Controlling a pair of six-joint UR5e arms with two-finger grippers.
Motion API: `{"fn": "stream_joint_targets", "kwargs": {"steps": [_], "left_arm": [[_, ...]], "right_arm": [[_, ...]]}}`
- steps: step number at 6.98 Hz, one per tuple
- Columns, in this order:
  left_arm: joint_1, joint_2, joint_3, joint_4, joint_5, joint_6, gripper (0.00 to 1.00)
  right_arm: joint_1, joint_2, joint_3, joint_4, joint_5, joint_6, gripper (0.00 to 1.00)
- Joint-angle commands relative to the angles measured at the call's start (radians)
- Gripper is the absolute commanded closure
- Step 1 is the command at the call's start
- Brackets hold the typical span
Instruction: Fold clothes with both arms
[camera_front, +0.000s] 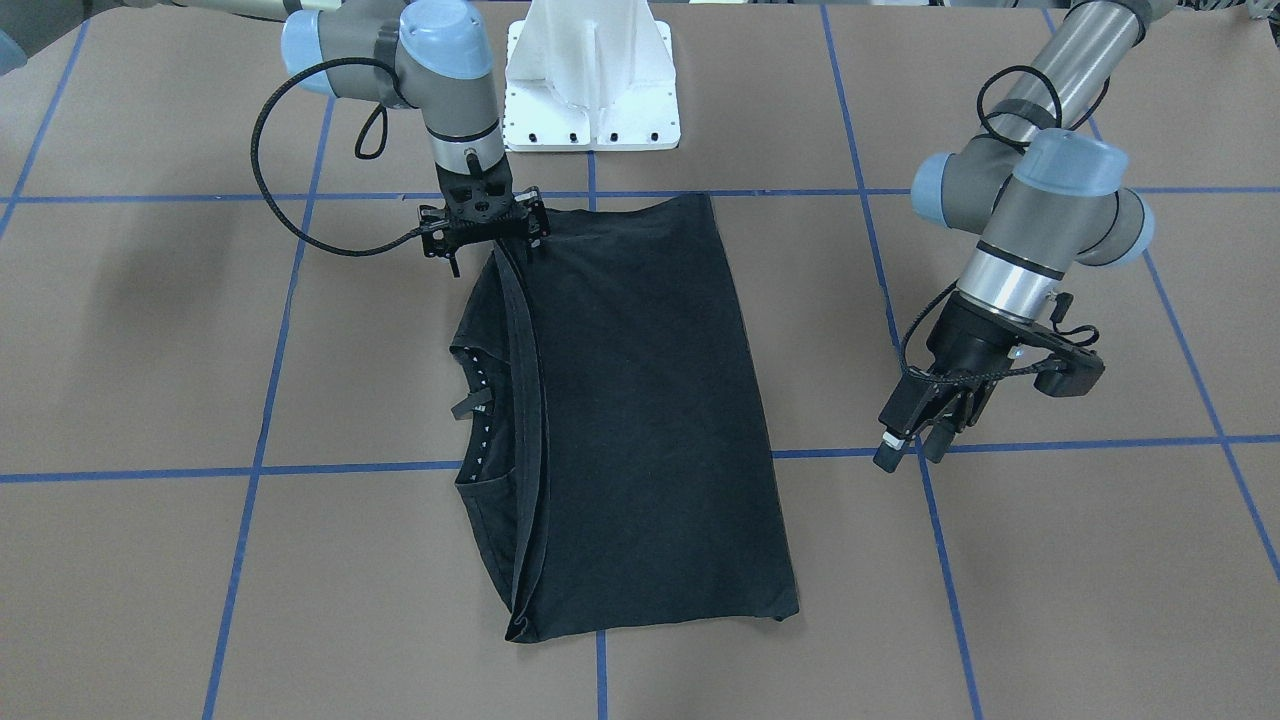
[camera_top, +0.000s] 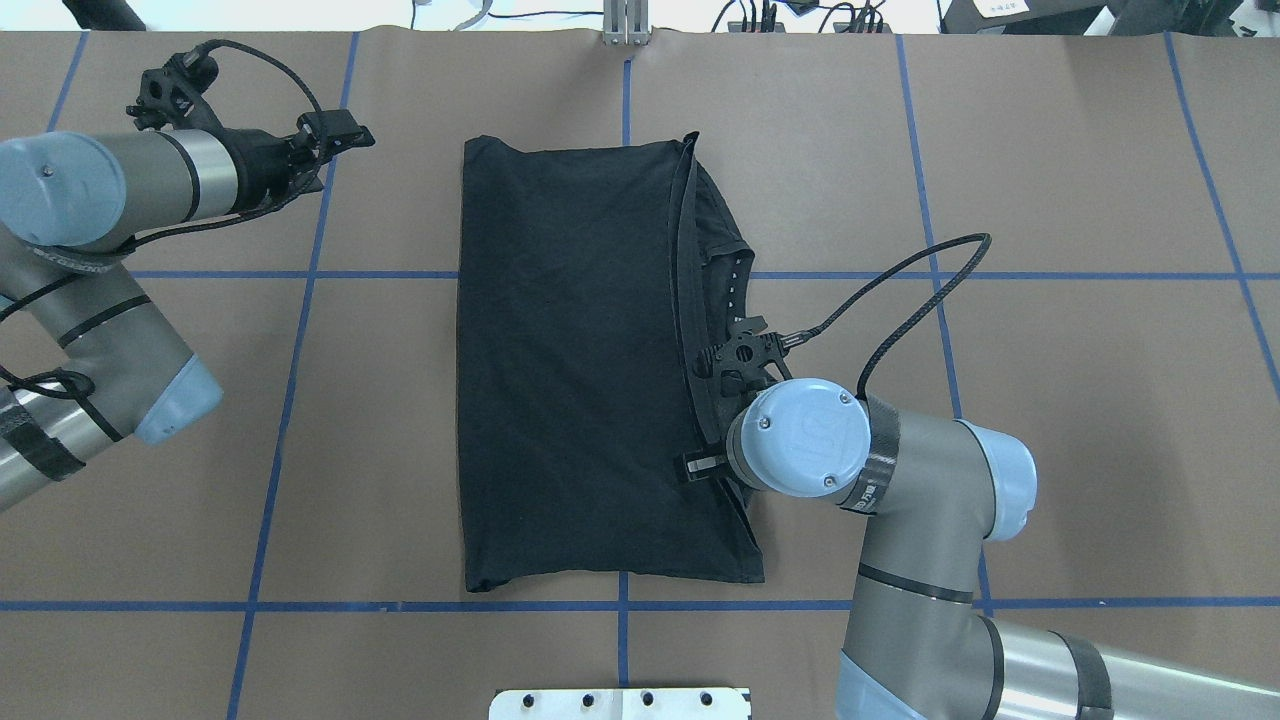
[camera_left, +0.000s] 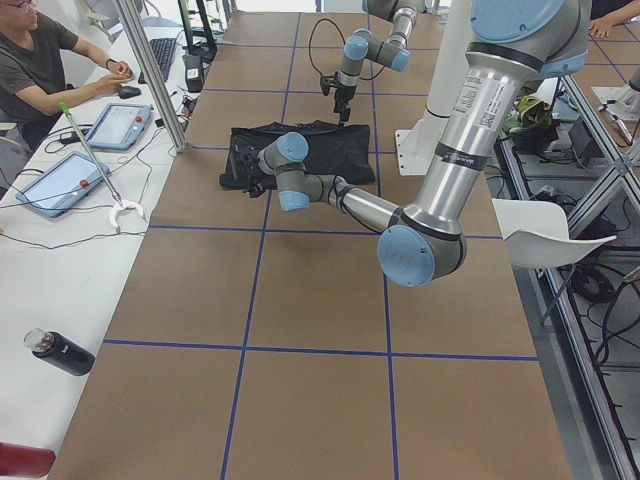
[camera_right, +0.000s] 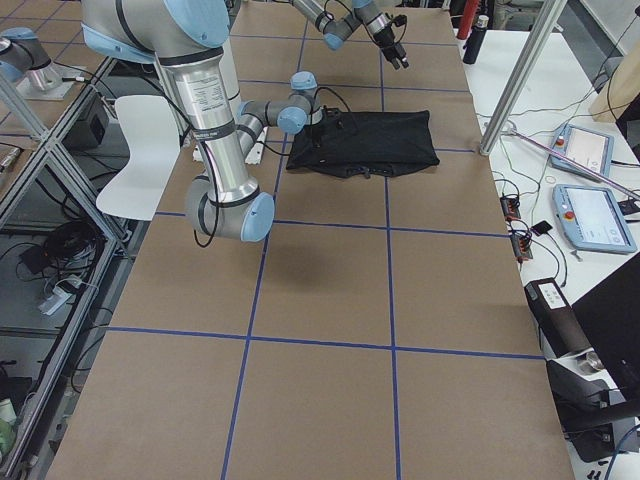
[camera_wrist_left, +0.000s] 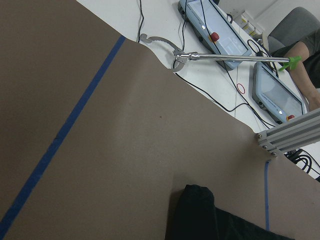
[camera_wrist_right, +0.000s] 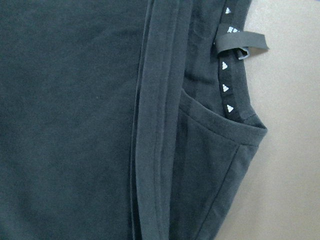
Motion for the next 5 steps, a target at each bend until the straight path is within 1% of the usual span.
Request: {"fn": "stream_joint_targets", "kwargs": {"steps": [1,5], "left_arm": [[0.001,0.000,0.000,0.000,-0.014,-0.001,0.00],[0.007,0.000,0.003,0.000,-0.014,-0.002,0.00]], "right_arm": [[-0.022,0.007,-0.027,-0.003,-0.022,-0.001,0.00],[-0.024,0.020,-0.032,-0.045,-0.022,-0.003,0.00]]}}
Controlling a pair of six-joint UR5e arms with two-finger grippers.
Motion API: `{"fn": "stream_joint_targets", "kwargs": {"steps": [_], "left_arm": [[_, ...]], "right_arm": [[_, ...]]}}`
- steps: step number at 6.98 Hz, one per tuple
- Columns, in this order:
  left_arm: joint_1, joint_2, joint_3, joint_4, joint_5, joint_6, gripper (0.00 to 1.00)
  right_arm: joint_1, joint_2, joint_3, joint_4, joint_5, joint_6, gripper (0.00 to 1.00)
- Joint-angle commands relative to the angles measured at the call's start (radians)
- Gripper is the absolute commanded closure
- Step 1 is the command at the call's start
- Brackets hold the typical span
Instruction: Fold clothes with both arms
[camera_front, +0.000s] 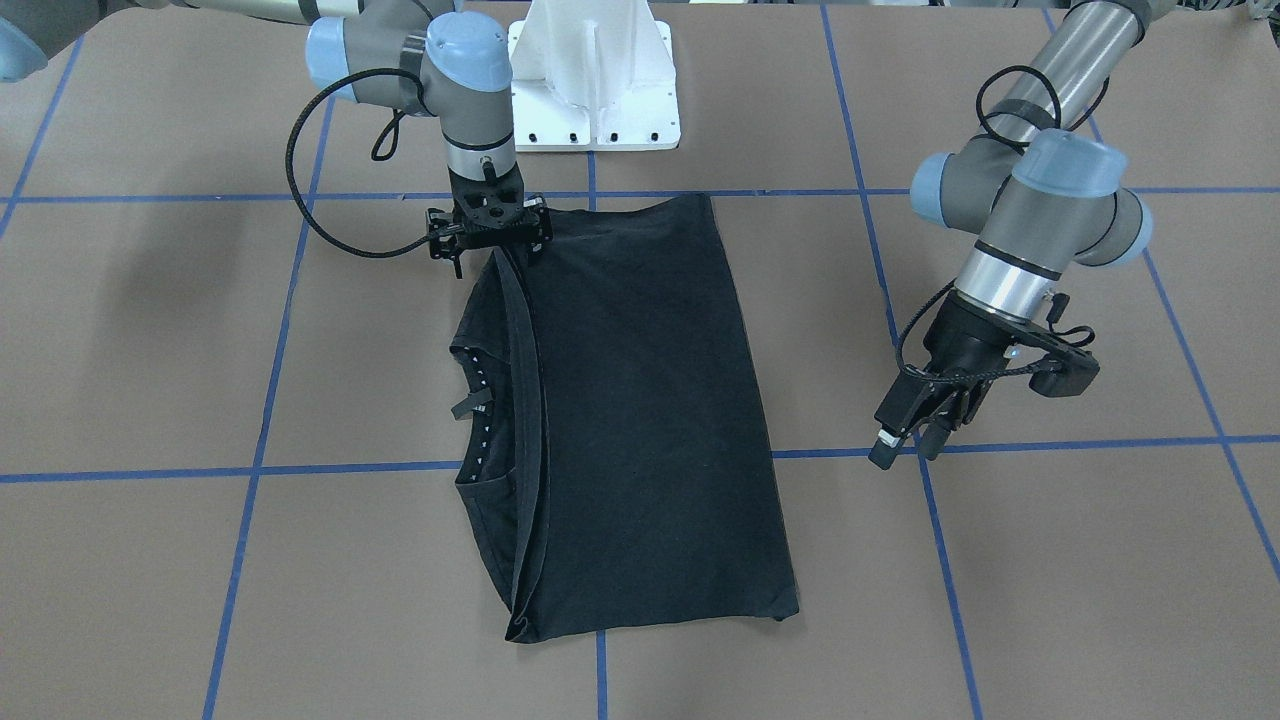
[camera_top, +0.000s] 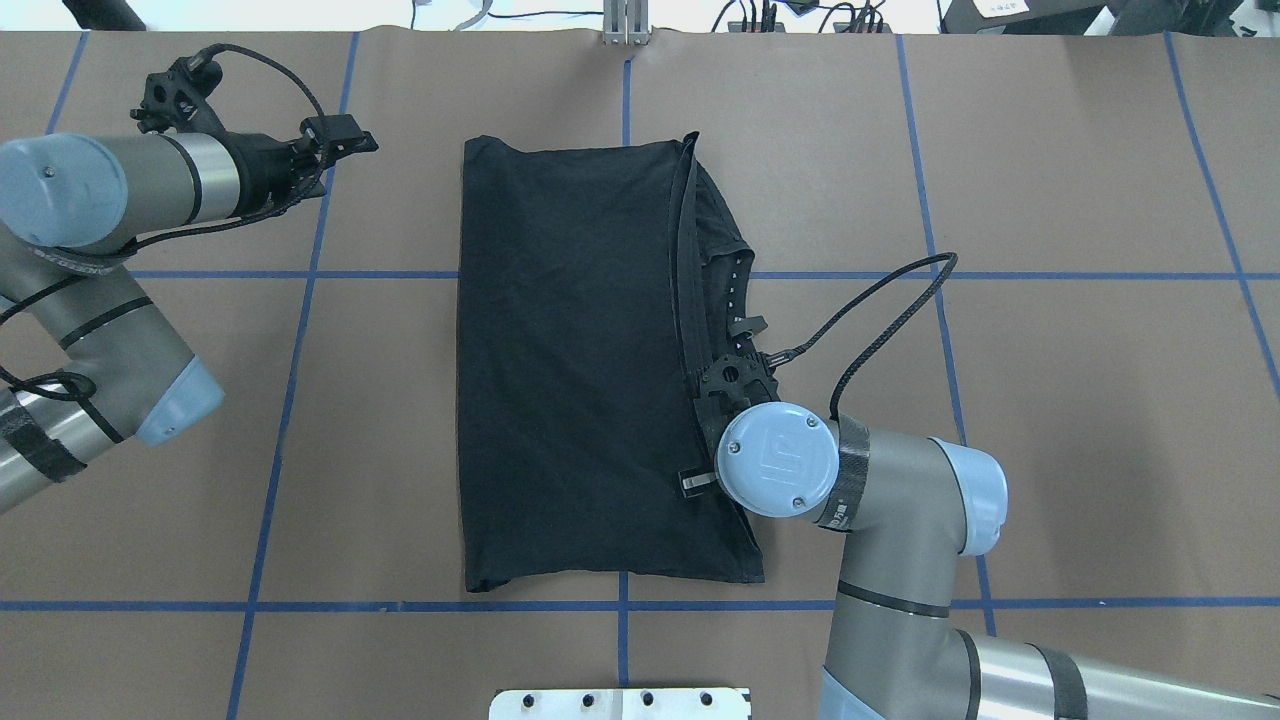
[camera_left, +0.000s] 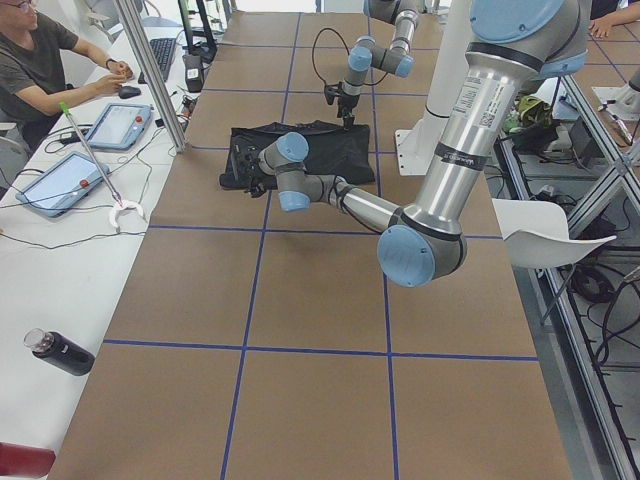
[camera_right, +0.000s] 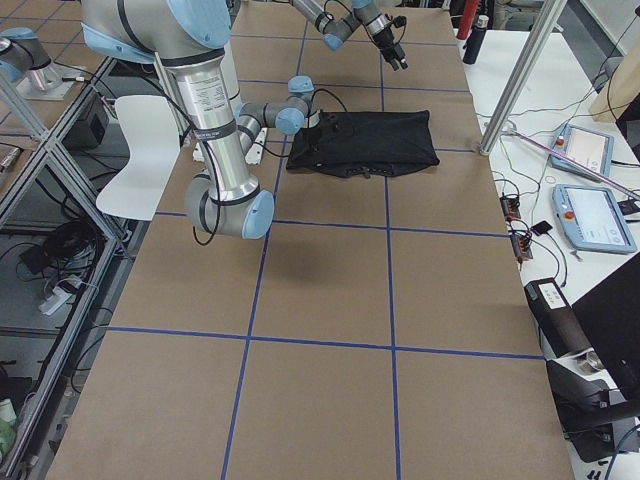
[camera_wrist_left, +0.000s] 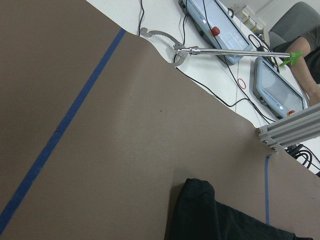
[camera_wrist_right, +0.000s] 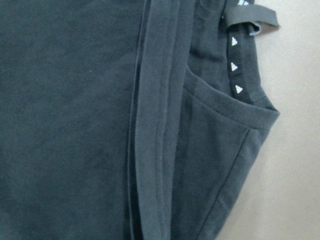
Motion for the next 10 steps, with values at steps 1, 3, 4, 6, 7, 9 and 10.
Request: {"fn": "stream_joint_targets", "kwargs": {"steps": [1,3,4,6,7,9,10], "left_arm": [[0.005,0.000,0.000,0.000,0.000,-0.001,0.00],[0.005,0.000,0.000,0.000,0.000,-0.002,0.00],[0.009,0.000,0.001,0.000,0.000,-0.002,0.00],[0.016,-0.002,0.001,0.000,0.001,-0.005,0.00],[0.017,-0.002,0.001,0.000,0.001,-0.007,0.00],[0.022,-0.002,-0.002,0.000,0.001,-0.007,0.00],[0.022,-0.003,-0.002,0.000,0.001,-0.008,0.00]], "right_arm": [[0.000,-0.002,-0.005,-0.007,0.000,0.000,0.00],[0.000,-0.002,-0.016,-0.027,0.002,0.000,0.00],[0.000,0.001,-0.016,-0.032,0.006,0.000,0.00],[0.007,0.001,-0.016,-0.032,0.009,-0.003,0.00],[0.018,-0.001,-0.016,-0.032,0.014,-0.011,0.00],[0.059,-0.008,-0.015,-0.032,0.066,-0.011,0.00],[0.070,-0.015,-0.016,-0.033,0.068,-0.012,0.00]]}}
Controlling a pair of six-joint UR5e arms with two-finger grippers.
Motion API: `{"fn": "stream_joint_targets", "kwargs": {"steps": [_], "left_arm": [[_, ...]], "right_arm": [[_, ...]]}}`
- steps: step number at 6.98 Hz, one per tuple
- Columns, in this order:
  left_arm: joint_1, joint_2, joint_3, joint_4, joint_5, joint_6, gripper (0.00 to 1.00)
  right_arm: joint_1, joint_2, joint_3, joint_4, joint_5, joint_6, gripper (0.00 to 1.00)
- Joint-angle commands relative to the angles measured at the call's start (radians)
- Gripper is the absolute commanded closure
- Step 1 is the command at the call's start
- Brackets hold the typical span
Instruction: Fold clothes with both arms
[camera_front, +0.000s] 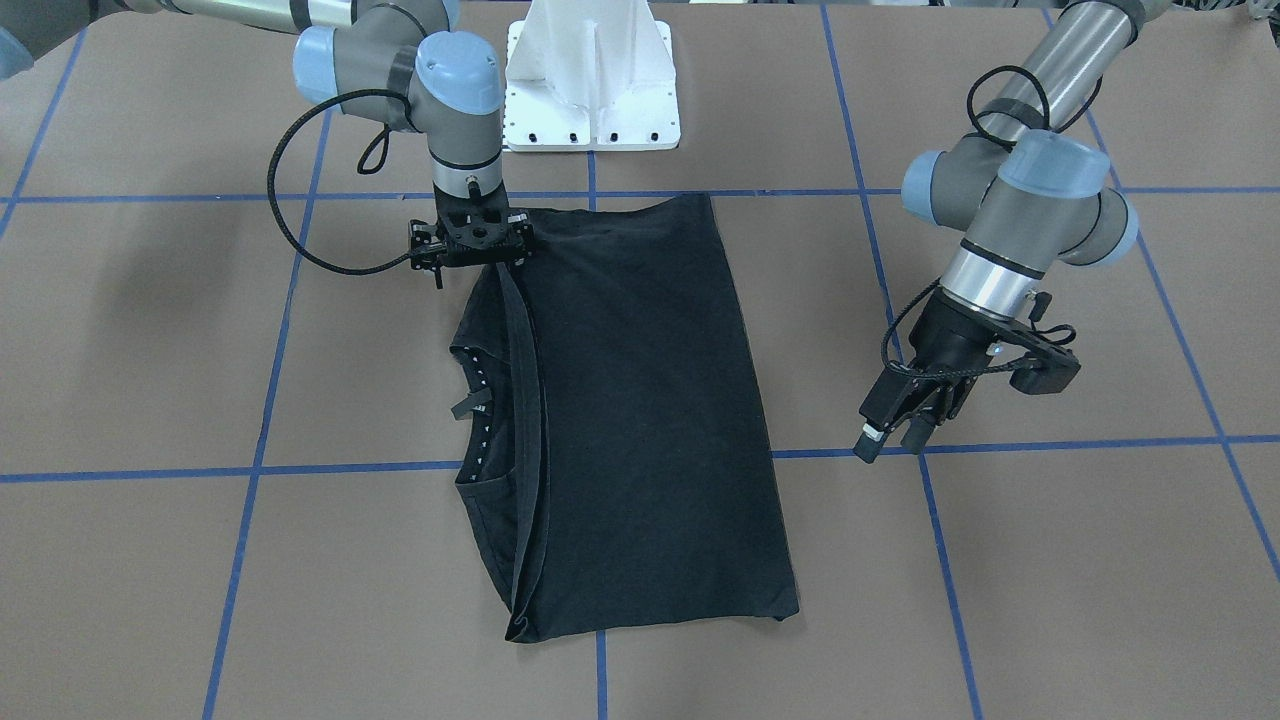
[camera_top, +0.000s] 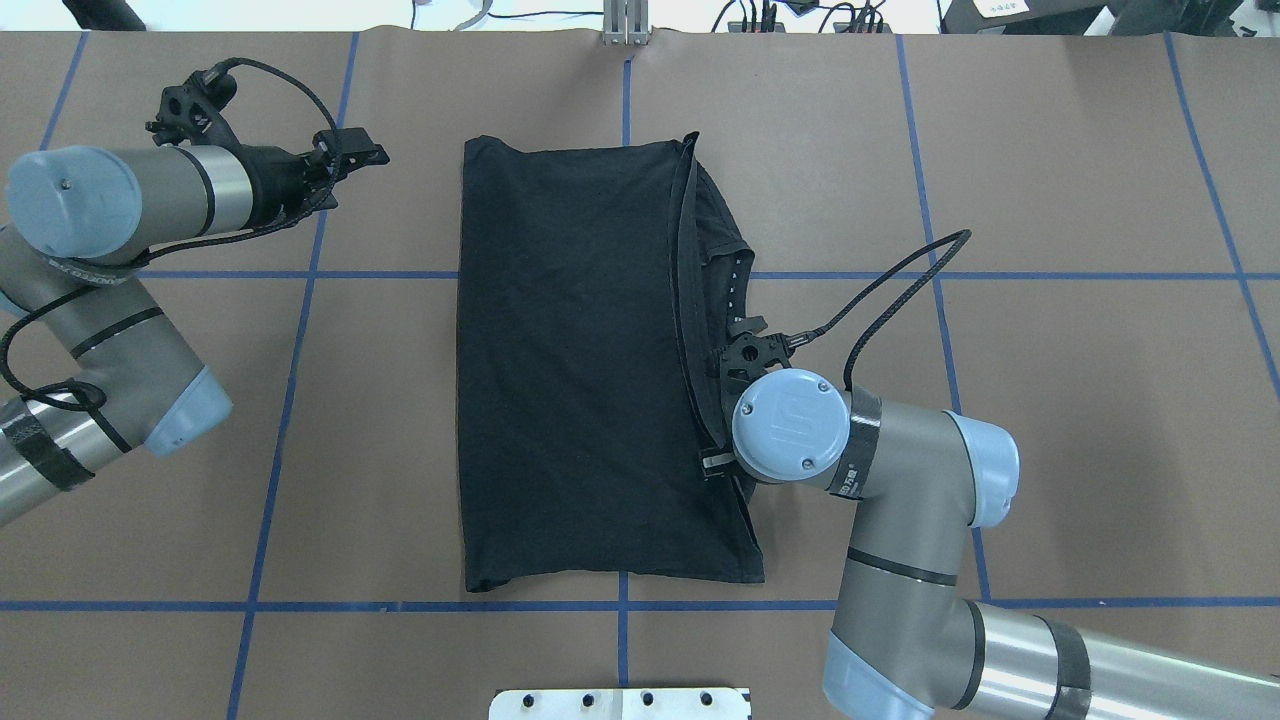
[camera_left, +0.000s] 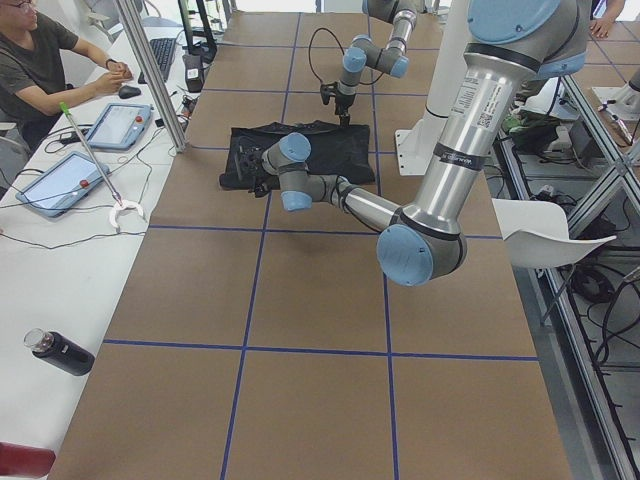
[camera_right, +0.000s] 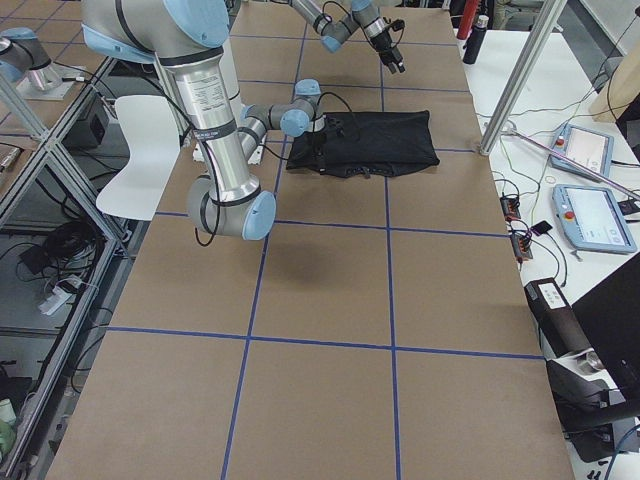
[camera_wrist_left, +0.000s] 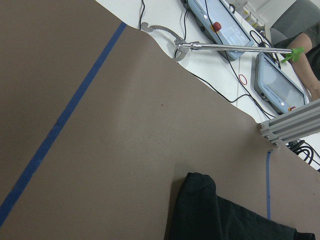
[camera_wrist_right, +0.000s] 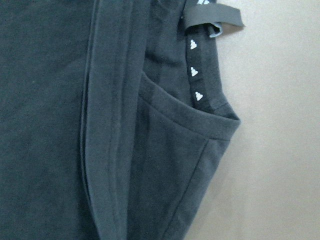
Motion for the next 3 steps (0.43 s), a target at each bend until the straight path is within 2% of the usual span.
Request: {"fn": "stream_joint_targets", "kwargs": {"steps": [1,3], "left_arm": [[0.003,-0.001,-0.001,0.000,0.000,-0.001,0.00],[0.009,-0.004,-0.001,0.000,0.000,-0.003,0.00]], "right_arm": [[0.023,-0.018,0.000,-0.006,0.014,-0.009,0.00],[0.031,-0.045,0.001,-0.006,0.014,-0.011,0.00]]}}
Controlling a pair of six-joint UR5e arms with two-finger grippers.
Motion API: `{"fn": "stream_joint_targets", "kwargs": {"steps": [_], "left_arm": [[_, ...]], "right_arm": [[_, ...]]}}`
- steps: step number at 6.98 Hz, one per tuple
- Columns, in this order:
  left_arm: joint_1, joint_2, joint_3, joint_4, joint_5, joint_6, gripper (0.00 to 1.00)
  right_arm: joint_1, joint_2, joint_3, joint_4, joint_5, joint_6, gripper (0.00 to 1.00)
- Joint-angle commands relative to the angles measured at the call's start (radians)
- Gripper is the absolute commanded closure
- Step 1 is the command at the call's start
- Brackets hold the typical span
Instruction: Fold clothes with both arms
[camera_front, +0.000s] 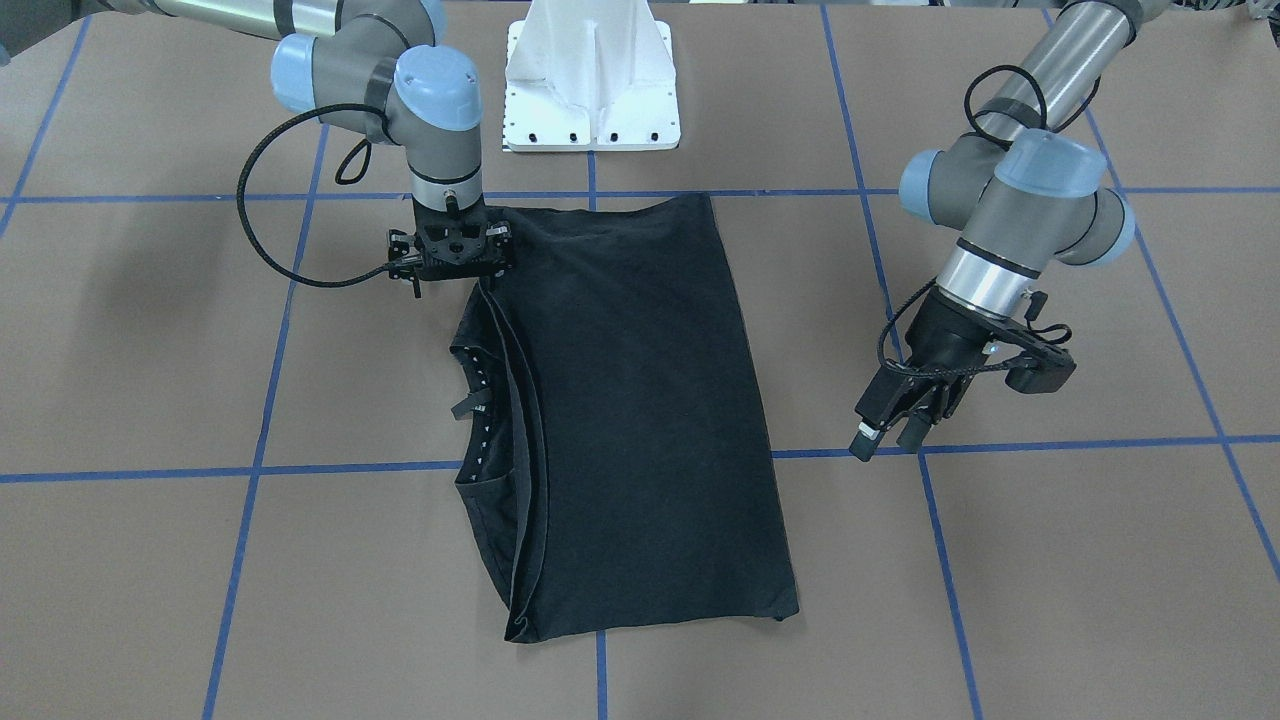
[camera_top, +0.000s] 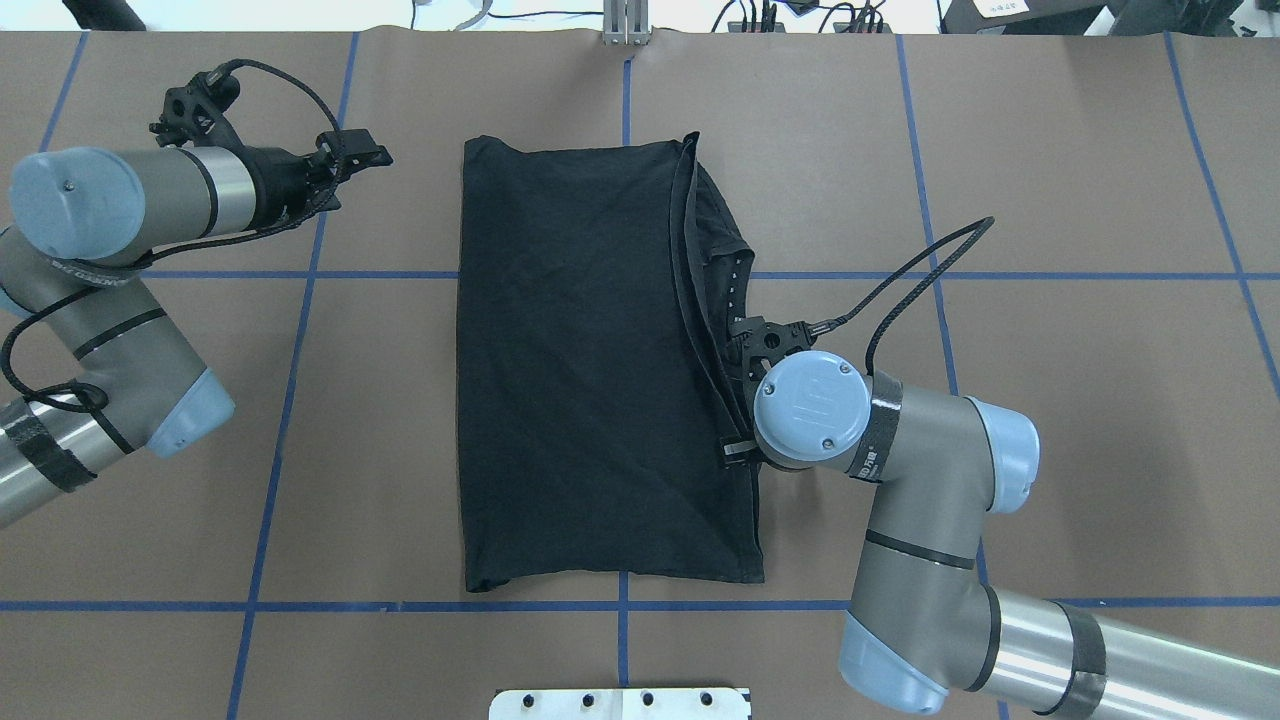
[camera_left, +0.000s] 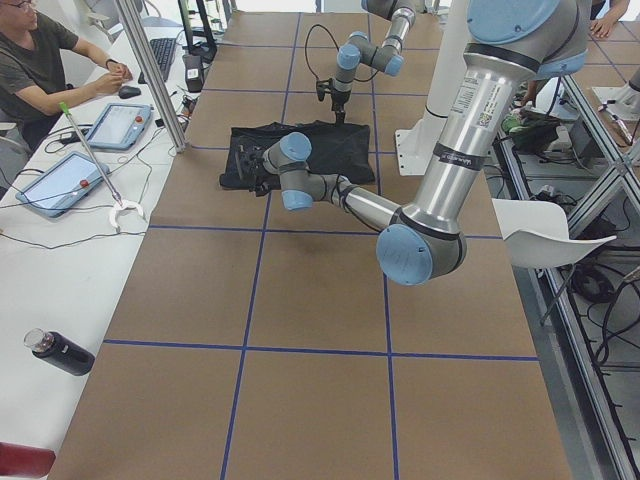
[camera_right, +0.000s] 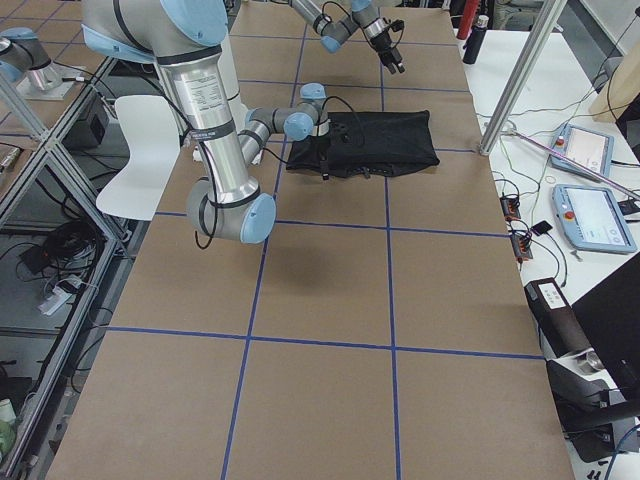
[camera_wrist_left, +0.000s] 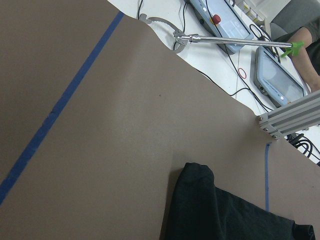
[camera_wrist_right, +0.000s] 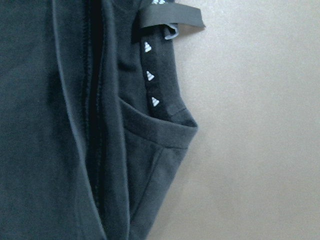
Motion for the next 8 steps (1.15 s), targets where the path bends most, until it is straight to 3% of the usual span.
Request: {"fn": "stream_joint_targets", "kwargs": {"steps": [1,4,8], "left_arm": [[0.004,-0.003,0.000,0.000,0.000,-0.001,0.00],[0.006,-0.006,0.003,0.000,0.000,0.000,0.00],[0.006,-0.005,0.008,0.002,-0.002,0.002,0.00]], "right_arm": [[0.005,-0.024,0.001,-0.001,0.000,-0.001,0.00],[0.078,0.019,0.013,-0.030,0.068,-0.029,0.00],[0.039,0.129,-0.064,-0.027,-0.011,-0.081,0.00]]}}
